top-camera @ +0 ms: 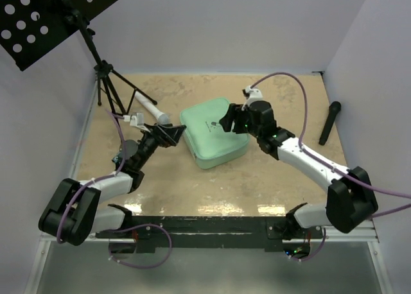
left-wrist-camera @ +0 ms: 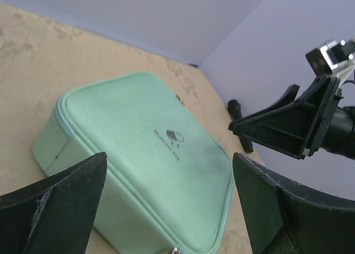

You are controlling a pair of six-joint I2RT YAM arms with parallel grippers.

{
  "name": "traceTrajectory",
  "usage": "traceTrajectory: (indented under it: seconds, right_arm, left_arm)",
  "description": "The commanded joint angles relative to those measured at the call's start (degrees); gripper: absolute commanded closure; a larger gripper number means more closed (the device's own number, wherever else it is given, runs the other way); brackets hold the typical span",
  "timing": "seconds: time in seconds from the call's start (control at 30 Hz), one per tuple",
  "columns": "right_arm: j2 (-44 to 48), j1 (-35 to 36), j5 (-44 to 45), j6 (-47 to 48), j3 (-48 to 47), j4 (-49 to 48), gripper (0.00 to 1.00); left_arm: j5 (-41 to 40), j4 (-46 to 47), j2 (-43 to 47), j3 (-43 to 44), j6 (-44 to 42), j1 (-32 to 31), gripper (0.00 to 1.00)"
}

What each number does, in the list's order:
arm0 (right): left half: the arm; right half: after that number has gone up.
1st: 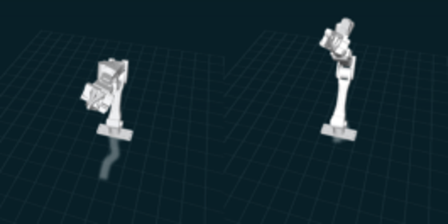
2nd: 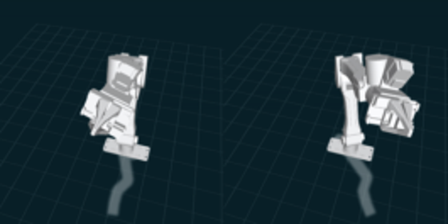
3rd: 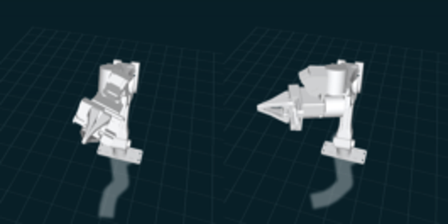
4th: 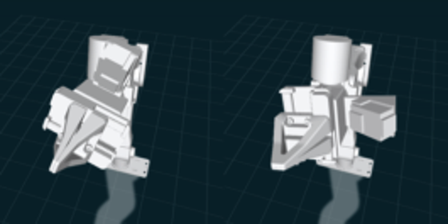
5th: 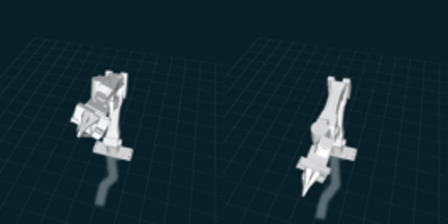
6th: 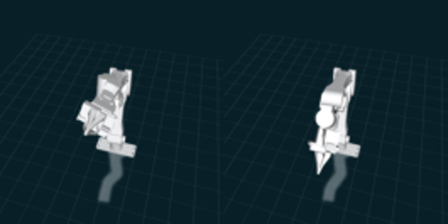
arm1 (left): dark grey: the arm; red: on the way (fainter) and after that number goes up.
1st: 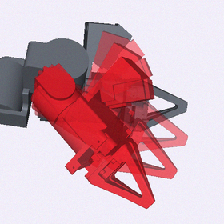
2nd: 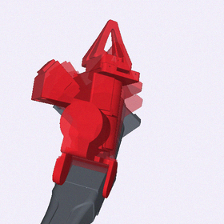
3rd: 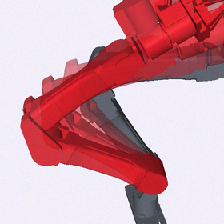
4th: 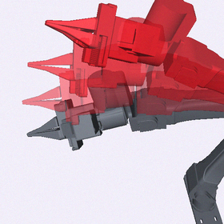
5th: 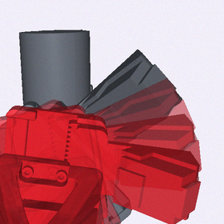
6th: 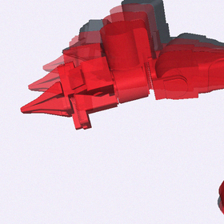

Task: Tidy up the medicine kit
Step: Zip the medicine box at the center of the board.

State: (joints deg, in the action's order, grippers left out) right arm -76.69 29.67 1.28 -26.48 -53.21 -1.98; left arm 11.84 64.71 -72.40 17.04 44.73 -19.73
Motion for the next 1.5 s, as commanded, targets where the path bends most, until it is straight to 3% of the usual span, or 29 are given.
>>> traceTrajectory:
  seconds: [0.0, 0.1, 0.37, 0.77, 1.1, 1.47]
  right_arm:
    - [-3.29, 2.23, -6.11, 2.49, -0.14, -3.47, 0.35]
    - [-4.35, 2.23, -6.46, 3.01, 0.21, -4.09, 0.35]
    - [-6.90, 2.41, -7.08, 3.01, 1.18, -5.49, 0.36]
    - [-10.06, 2.41, -7.00, 3.37, 2.41, -7.60, 0.36]
    - [-12.26, 2.41, -6.64, 2.75, 1.80, -6.81, 0.37]
    - [-13.23, 2.50, -7.61, 2.40, 2.23, -7.69, 0.37]
  left_arm:
    - [1.79, -9.75, 4.19, -2.36, -6.39, -2.59, 0.00]
    - [0.55, -12.85, 6.92, -3.94, -10.53, -4.44, 0.05]
    - [13.20, -15.58, 2.09, -2.18, -11.69, -4.71, 0.22]
    - [16.12, -18.92, -2.22, 1.86, -15.37, -6.64, 0.25]
    - [13.56, -19.71, -4.85, 3.27, -17.83, -7.52, 0.38]
    - [14.53, -14.45, -7.40, 1.16, -15.38, -8.84, 0.34]
